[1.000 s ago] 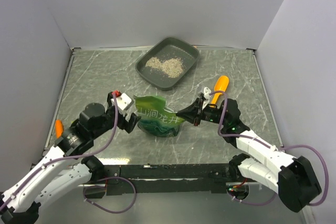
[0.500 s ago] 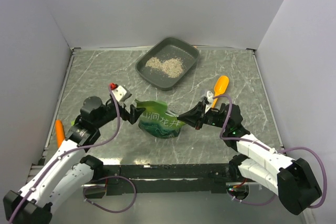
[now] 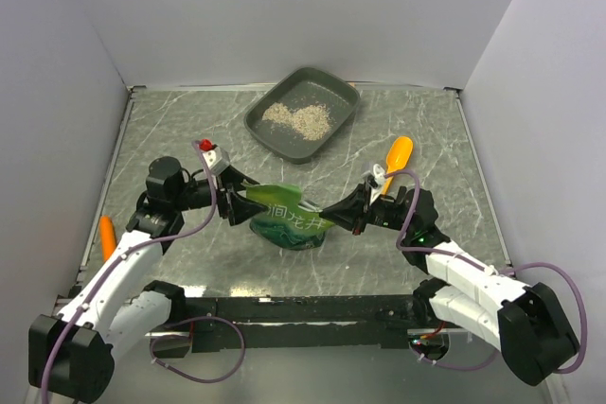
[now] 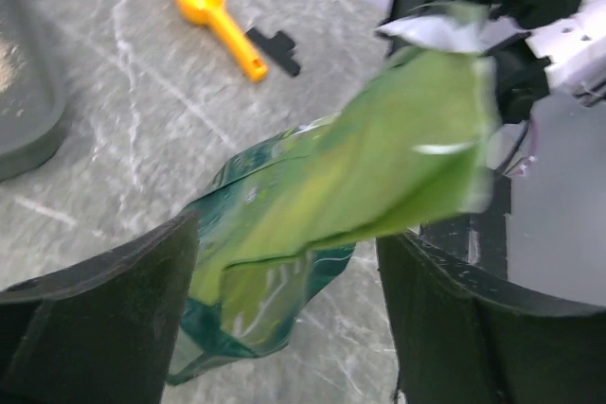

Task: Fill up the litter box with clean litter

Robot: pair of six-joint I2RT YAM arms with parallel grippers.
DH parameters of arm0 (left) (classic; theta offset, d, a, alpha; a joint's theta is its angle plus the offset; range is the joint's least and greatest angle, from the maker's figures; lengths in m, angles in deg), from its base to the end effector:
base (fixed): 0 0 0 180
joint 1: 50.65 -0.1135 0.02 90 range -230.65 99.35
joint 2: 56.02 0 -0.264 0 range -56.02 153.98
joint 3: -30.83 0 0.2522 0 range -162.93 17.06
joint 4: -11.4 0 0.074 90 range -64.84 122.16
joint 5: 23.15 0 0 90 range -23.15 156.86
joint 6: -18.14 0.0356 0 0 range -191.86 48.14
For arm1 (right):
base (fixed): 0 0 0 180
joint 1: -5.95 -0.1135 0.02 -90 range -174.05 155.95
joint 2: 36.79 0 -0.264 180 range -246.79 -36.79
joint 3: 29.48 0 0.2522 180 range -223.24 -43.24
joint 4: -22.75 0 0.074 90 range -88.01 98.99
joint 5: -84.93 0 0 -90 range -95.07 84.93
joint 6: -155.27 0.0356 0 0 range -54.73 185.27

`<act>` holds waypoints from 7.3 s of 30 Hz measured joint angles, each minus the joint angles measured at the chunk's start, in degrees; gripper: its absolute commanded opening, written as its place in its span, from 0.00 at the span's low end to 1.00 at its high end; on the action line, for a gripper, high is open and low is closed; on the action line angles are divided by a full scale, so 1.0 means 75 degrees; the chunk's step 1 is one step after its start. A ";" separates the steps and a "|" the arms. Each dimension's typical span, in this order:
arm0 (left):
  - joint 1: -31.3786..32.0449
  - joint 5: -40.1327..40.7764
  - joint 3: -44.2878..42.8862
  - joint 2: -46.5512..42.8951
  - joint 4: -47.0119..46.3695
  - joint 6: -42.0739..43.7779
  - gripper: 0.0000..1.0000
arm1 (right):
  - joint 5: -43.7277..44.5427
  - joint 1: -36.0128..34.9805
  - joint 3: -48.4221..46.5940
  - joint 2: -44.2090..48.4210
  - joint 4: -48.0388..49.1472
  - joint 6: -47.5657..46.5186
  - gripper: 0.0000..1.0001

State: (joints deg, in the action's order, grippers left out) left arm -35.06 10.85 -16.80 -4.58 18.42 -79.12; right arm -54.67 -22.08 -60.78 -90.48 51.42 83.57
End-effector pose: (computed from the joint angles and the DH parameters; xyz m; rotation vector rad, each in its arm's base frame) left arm 0.1841 -0.0820 0.2855 0.8486 1.6029 -1.1372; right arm 0.1579 0.1148 0.2408 -0.8727 1.3887 1.2593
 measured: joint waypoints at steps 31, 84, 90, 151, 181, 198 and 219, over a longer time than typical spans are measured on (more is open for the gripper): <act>-0.0012 0.0414 -0.1148 0.0839 0.2101 -0.1282 0.01 | -0.1577 0.0662 -0.0664 -0.1297 0.0058 0.2716 0.00; -0.0114 0.0510 0.0731 -0.1673 0.5610 -0.4328 0.01 | 0.2632 -0.1524 -0.5520 -0.0487 -0.9661 -0.1166 0.60; -0.0157 0.0676 0.0577 -0.1626 0.5598 -0.4328 0.01 | 0.3503 -0.3430 -0.5555 -0.0726 -1.0386 -0.2515 0.62; -0.0810 0.1043 -0.0632 -0.0976 0.6735 -0.3019 0.22 | 0.5919 -0.5298 -0.4100 -0.1883 -0.7854 -0.5625 0.00; 0.3567 0.3570 -0.1107 -0.1070 0.3442 -0.0708 0.53 | 0.2238 -0.2844 -0.5380 -0.2363 -1.0314 -0.5018 0.00; 0.4482 0.4829 -0.0708 -0.0102 0.2748 0.0513 0.55 | 0.1871 -0.2588 -0.5359 -0.2363 -1.0130 -0.4986 0.00; 0.4552 0.5155 -0.0755 0.0507 0.2591 0.0740 0.01 | 0.1757 -0.2492 -0.5304 -0.2296 -1.0139 -0.4992 0.42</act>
State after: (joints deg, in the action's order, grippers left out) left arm -0.92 49.51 -22.46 -0.77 37.85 -73.57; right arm -41.49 -40.77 -100.56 -107.71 -24.62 46.13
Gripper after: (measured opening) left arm 0.034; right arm 0.377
